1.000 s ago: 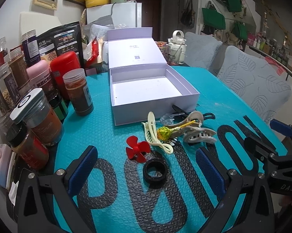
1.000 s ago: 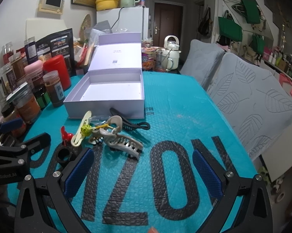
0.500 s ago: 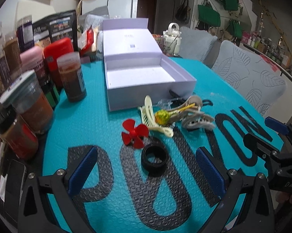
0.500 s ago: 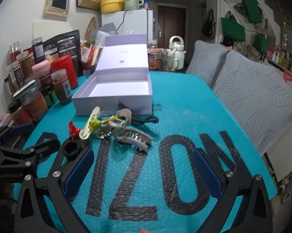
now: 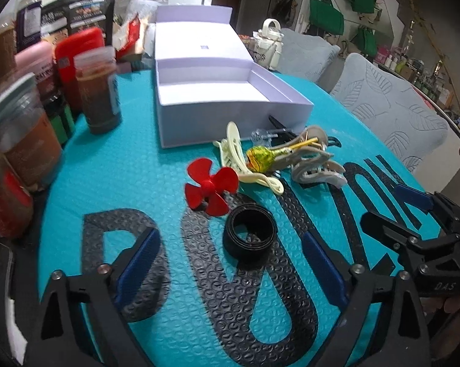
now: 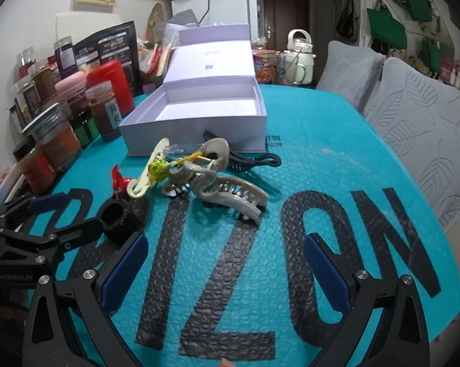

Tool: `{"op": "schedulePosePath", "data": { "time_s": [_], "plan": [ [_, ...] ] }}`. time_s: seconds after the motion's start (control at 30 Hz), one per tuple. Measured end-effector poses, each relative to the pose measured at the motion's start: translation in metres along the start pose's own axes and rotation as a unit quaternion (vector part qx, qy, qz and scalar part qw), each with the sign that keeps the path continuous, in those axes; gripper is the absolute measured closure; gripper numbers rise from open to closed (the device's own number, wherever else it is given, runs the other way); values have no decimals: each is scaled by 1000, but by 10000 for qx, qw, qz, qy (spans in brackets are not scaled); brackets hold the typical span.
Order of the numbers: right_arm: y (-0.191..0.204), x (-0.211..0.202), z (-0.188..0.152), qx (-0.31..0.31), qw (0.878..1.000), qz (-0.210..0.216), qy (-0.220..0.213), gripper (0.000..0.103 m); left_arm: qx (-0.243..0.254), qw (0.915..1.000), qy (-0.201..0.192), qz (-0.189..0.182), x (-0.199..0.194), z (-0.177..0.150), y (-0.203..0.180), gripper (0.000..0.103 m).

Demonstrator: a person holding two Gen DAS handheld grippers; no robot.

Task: Organize rigid objects
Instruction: 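Lower the left tool onto the black rubber ring and close on it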

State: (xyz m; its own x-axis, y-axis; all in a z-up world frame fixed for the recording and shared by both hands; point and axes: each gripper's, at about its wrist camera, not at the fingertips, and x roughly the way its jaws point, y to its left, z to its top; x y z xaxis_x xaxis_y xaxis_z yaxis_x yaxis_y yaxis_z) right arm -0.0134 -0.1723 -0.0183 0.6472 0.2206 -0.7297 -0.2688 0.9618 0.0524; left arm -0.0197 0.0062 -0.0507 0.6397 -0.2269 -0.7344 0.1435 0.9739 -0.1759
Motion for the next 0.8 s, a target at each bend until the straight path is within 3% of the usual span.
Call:
{"op": "schedulePosePath", "data": {
  "time_s": [0.1,0.27,0.4,0.53,0.8],
  "plan": [
    [-4,9,-1,53,9999,63,70,0,-55,9998,101,-130,9,0,1,14],
    [-13,19,1,221,9996,165,102,0,-21,9995,262,-148,25,1,-1,34],
    [-15,24,3,224,9996,156,113,0,137,9994,281,-120,31,2,-8,38],
    [-17,28,5,275,9993,226,137,0,422,9989,201,-7,33,0,-17,62],
    [-19,32,6,329,9990,245,173,0,402,9991,115,-10,20,0,-8,63]
  ]
}}
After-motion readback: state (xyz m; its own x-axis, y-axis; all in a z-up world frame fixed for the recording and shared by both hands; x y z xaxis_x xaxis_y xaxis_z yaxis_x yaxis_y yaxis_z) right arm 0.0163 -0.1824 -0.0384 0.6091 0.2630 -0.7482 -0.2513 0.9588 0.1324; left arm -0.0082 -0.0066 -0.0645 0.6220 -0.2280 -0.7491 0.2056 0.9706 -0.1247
